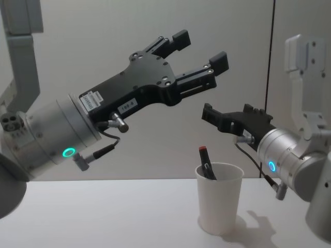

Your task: Place the pen into the pen holder.

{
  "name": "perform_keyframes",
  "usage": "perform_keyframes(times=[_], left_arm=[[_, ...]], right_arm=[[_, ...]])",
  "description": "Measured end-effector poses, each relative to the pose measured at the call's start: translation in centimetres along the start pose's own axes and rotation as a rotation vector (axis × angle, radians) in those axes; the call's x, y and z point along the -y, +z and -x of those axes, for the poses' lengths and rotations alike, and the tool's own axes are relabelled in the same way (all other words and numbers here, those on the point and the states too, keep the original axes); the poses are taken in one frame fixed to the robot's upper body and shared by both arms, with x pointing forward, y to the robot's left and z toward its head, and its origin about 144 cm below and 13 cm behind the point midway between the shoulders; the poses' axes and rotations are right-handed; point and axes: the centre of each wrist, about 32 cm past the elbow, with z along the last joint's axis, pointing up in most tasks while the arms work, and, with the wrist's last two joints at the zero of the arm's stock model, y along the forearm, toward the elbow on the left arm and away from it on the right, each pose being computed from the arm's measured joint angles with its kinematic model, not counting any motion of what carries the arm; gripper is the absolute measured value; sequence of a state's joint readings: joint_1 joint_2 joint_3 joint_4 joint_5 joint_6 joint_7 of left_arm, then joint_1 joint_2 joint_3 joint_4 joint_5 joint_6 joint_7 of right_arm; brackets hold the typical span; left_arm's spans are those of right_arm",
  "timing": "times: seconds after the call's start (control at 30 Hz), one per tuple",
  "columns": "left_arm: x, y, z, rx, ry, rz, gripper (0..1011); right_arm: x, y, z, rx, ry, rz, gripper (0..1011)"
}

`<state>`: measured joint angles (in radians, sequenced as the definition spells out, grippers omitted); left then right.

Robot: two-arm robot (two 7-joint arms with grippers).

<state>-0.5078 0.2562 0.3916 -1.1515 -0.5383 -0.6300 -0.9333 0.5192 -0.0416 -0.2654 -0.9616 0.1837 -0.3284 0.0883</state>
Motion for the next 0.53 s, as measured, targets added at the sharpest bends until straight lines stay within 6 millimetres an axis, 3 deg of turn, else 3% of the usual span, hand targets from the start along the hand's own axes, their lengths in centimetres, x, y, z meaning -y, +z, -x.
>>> perform_keyframes(times=[0.53], left_arm=[[0.00, 0.00, 0.00, 0.000, 0.000, 0.000, 1003]], right_arm=[[-0.04, -0.04, 0.02, -0.001, 0.001, 0.001, 1001]])
